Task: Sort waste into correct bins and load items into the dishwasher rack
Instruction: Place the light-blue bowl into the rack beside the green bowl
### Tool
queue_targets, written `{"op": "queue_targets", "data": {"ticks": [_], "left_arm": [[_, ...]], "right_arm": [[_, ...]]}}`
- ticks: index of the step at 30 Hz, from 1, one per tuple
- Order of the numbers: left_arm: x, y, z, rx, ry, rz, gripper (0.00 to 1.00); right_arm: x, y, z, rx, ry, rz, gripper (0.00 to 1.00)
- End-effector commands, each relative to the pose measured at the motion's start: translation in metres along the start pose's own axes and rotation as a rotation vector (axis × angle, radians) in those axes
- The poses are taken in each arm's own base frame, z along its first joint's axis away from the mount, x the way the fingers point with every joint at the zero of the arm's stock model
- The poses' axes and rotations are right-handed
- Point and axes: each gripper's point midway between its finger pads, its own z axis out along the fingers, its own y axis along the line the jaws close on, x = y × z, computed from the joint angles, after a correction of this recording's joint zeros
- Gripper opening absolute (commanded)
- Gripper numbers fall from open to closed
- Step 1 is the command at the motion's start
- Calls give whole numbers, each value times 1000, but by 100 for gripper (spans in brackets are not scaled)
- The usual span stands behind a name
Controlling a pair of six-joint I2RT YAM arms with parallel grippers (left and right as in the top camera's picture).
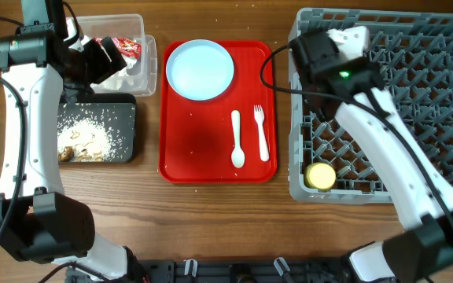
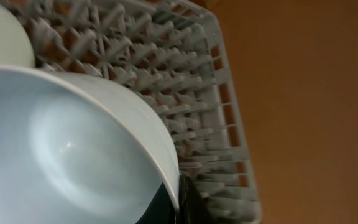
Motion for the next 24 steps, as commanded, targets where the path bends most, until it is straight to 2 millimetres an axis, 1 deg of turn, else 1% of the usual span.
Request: {"op": "queue_targets", "data": {"ticks": [1,3,5,6,7,8,9,11,13,15,17,20,24], "left_arm": [[-4,1,-6,-1,-20,0,100],[-4,1,-6,0,-20,0,100],[-4,1,-6,-1,-20,0,100],[-4,1,-6,-1,-20,0,100],[-4,1,-6,0,-20,0,100],[-4,1,-6,0,-20,0,100],[-4,1,-6,0,-20,0,100],[-4,1,-6,0,-20,0,100],[-4,1,-6,0,-20,0,100],[-4,1,-6,0,-20,0,100],[-4,1,-6,0,-20,0,100],[-4,1,-6,-1,-20,0,100],[-4,1,-6,-1,-20,0,100]], "right_arm": [[-8,-17,8,224,2,-253,4],[-7,-13,10,225,14,-312,4],[-6,-8,12,201,19,-315,4],[-4,-2,13,174,25,-315,4],[-2,8,16,122,33,-312,6],[-1,17,18,91,41,-316,11],[1,27,22,58,53,-358,11],[3,35,27,54,71,-455,11],[5,38,30,70,85,-503,4],[10,47,32,32,101,-516,4],[16,49,32,8,120,-533,4],[29,46,30,0,163,-506,4],[39,56,29,-66,199,-461,4]]}}
